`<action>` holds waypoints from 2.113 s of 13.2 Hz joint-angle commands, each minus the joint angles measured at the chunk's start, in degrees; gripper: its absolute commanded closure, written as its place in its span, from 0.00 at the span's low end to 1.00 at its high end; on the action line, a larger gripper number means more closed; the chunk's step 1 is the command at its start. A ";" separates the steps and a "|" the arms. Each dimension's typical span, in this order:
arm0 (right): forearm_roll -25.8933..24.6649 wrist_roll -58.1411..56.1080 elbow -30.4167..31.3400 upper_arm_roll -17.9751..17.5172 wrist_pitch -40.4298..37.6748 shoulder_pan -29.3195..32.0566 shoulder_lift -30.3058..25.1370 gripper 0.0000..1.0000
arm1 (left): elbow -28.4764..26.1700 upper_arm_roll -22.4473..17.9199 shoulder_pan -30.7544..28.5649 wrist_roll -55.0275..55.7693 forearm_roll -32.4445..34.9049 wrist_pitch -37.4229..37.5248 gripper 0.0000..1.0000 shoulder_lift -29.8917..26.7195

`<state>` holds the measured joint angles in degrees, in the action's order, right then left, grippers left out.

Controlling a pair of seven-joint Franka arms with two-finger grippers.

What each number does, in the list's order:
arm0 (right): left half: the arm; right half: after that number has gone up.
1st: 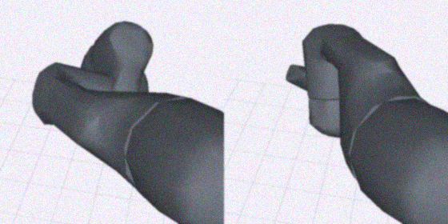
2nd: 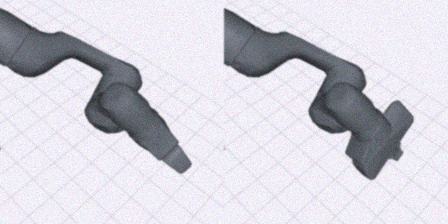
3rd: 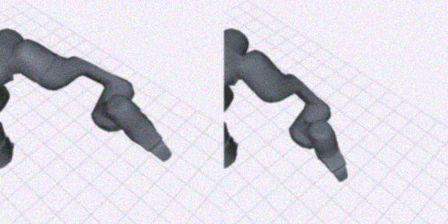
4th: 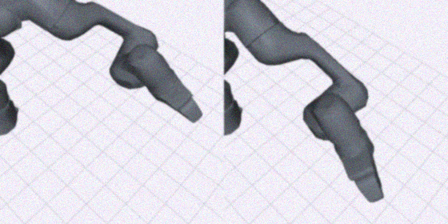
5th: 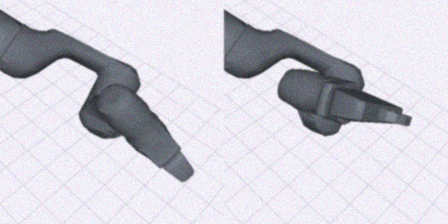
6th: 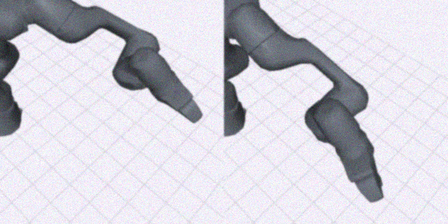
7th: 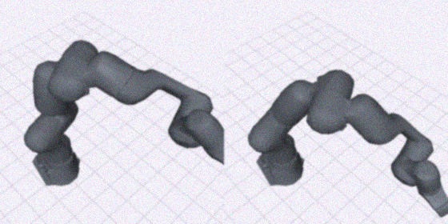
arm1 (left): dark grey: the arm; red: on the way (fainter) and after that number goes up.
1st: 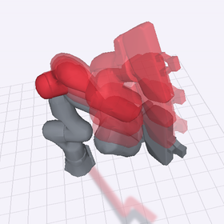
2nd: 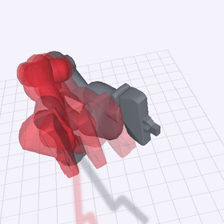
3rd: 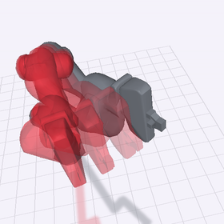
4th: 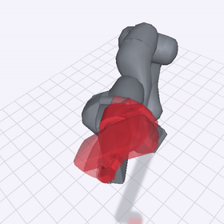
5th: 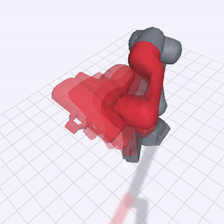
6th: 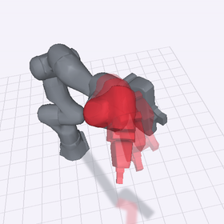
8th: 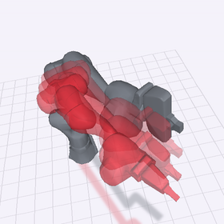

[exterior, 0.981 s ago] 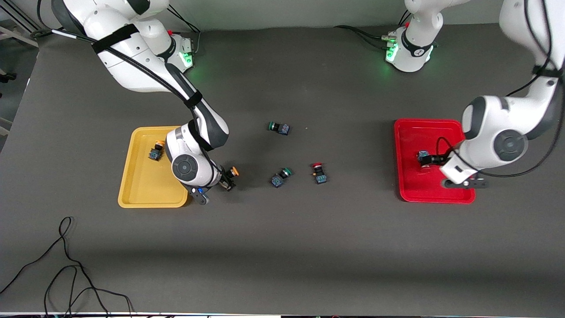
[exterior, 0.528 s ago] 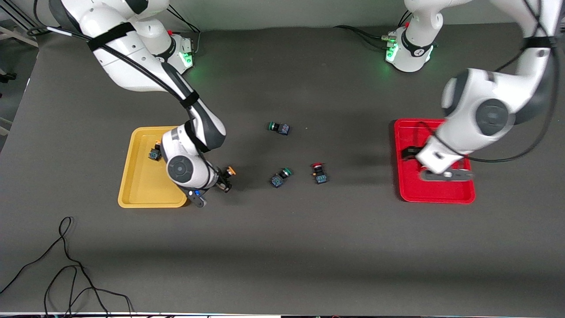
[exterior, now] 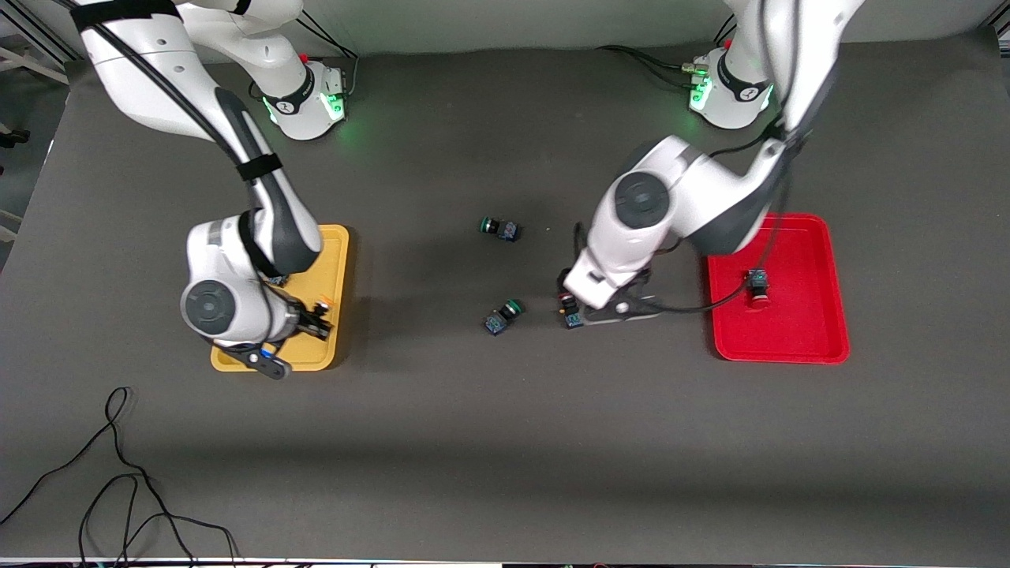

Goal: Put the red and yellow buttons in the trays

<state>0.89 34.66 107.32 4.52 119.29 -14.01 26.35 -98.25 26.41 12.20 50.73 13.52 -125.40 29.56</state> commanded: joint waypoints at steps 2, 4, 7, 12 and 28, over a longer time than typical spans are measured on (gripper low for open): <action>-0.71 -10.03 14.64 2.59 11.37 1.00 -5.95 0.82 | 4.30 -1.54 1.95 6.39 6.34 -6.33 0.00 10.85; -0.54 -10.05 16.77 2.60 15.52 1.09 -5.43 0.81 | 4.30 -3.20 3.87 8.68 7.23 -8.10 0.00 12.62; -0.01 -9.35 16.52 2.60 15.45 1.53 -5.52 0.01 | 4.30 -6.02 6.43 12.71 6.79 -10.65 0.11 15.17; -0.01 -10.13 13.63 2.60 8.80 1.44 -12.27 0.00 | 4.38 -6.02 6.34 14.75 6.09 -8.81 0.61 14.65; -0.01 -31.66 2.29 0.31 -23.04 6.19 -41.04 0.00 | -12.12 -5.14 -25.79 -39.61 -7.64 17.31 0.78 -16.11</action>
<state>0.90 4.87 113.39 6.01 97.94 -8.90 -17.08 -102.84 20.93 -8.58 19.32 5.59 -104.40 17.88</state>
